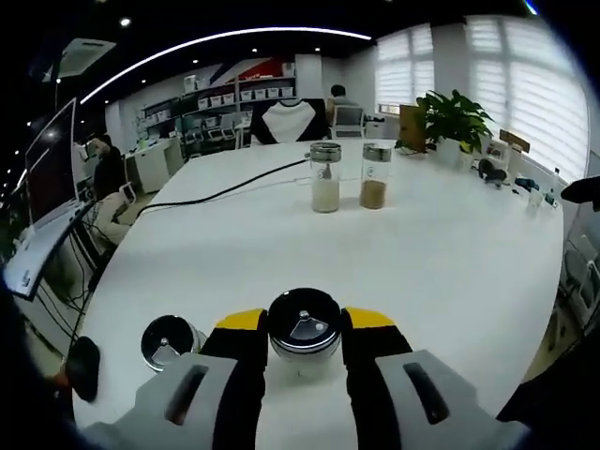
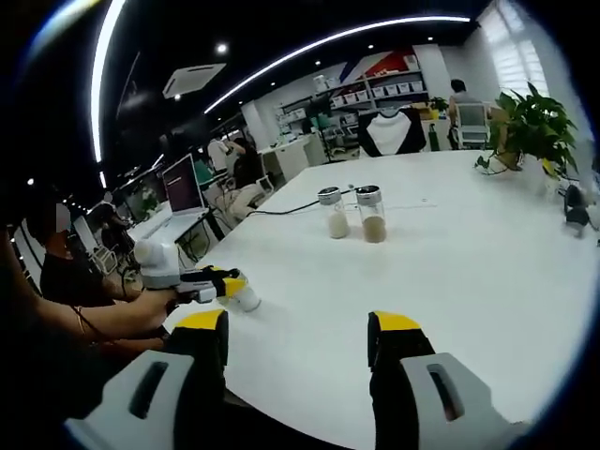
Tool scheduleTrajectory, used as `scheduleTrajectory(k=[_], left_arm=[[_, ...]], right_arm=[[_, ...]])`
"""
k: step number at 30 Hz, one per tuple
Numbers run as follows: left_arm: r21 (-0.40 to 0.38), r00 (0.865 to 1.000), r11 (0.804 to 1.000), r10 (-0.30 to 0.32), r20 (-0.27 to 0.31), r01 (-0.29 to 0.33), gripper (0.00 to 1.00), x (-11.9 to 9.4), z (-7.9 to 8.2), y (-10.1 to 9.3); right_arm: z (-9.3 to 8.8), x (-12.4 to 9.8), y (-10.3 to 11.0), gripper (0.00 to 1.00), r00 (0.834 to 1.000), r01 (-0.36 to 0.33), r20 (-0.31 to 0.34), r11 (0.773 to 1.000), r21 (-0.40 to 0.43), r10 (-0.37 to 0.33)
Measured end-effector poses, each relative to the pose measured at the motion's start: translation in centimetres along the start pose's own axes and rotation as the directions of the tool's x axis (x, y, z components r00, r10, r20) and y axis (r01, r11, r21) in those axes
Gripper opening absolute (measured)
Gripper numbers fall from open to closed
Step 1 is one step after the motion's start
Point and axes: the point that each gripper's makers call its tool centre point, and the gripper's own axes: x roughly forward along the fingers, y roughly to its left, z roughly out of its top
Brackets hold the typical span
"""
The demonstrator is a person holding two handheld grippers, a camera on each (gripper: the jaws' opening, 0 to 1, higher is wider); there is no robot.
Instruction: Rotate the seasoning bottle until the label or dispensing opening points toward the visible target arrow and the bottle remains upright within the marked orientation range
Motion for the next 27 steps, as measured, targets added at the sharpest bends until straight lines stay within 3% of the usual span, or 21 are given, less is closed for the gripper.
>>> scheduleTrajectory(k=[10, 18, 27], left_arm=[[0.037, 0.999, 0.999, -0.030, 0.018, 0.029, 0.33, 0.2, 0.3, -0.8], [0.098, 1.000, 0.995, -0.006, 0.009, 0.005, 0.33, -0.1, 0.4, -0.6], [0.077, 1.000, 0.997, -0.006, 0.031, 0.003, 0.33, -0.6, 0.7, -0.5]], right_arm=[[-0.5, 0.1, 0.5, 0.59, 1.000, -0.003, -0.015, 1.000, -0.001, 0.003], [-0.8, -0.3, 0.6, 0.59, 1.000, 0.005, -0.009, 1.000, 0.007, -0.005], [-1.1, -0.7, 0.6, 0.59, 1.000, 0.010, -0.011, 1.000, 0.012, -0.010]])
